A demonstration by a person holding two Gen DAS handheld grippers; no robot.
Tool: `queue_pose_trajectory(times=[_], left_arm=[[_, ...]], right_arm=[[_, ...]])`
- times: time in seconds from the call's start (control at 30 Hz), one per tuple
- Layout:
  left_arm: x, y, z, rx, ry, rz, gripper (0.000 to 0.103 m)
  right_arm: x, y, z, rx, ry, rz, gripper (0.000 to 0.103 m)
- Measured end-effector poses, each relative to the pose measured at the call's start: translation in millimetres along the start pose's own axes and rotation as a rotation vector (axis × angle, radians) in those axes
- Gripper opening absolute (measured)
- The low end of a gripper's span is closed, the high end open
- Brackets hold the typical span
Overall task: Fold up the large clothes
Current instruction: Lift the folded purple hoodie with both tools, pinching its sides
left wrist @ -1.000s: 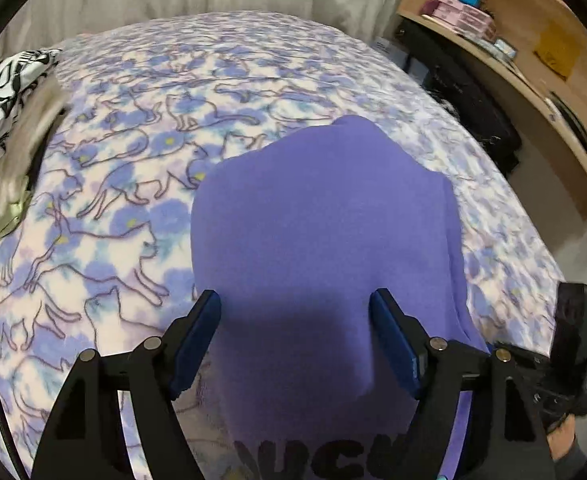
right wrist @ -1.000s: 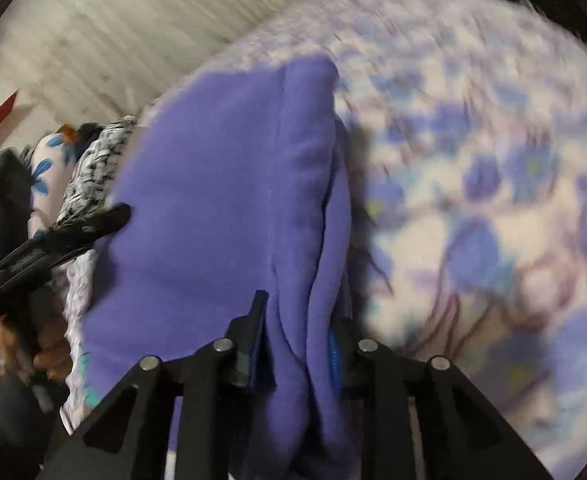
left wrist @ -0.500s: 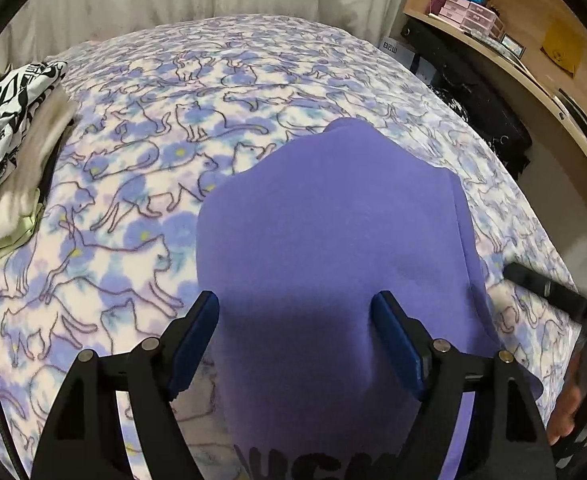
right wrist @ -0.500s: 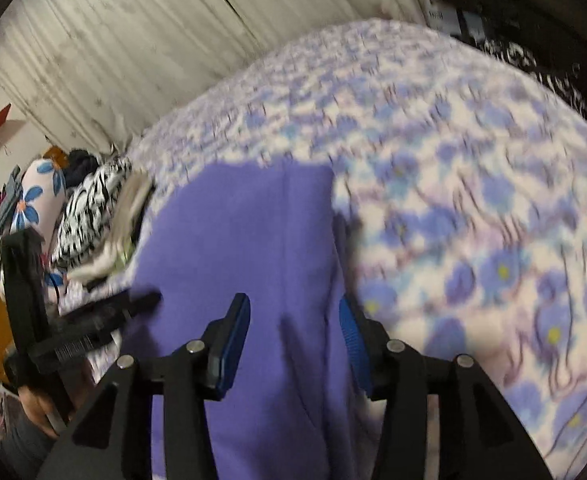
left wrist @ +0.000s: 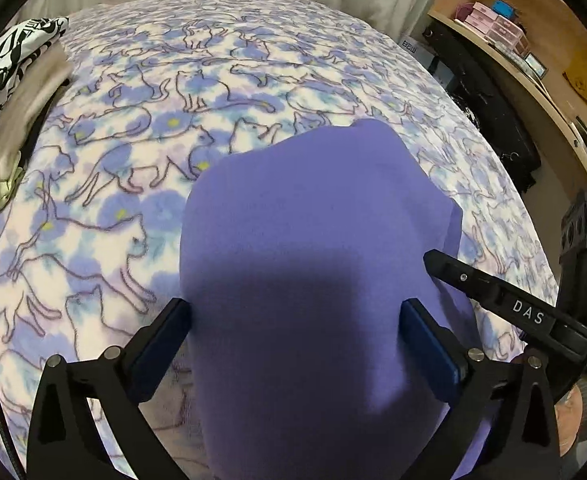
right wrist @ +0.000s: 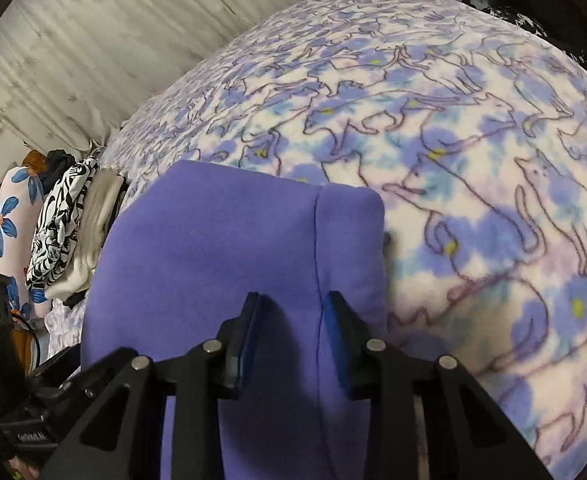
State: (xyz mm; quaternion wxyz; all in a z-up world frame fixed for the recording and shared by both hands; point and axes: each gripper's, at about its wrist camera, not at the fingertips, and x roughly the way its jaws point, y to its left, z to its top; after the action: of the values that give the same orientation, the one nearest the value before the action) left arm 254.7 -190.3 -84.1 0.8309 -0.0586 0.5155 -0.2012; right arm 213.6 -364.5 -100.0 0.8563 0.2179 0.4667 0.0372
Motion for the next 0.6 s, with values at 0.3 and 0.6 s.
queue_pose_trajectory(times=[0.3, 0.6], left_arm=[[-19.2, 8.1, 1.2, -0.023, 0.037, 0.000, 0.101], [-82.7, 12.0, -12.3, 0.016, 0.036, -0.066, 0.101]], right_arm=[[-42.3, 6.3, 0.2, 0.012, 0.061, 0.055, 0.039], [-100.7, 12.4, -6.9, -0.080, 0.066, 0.097, 0.067]])
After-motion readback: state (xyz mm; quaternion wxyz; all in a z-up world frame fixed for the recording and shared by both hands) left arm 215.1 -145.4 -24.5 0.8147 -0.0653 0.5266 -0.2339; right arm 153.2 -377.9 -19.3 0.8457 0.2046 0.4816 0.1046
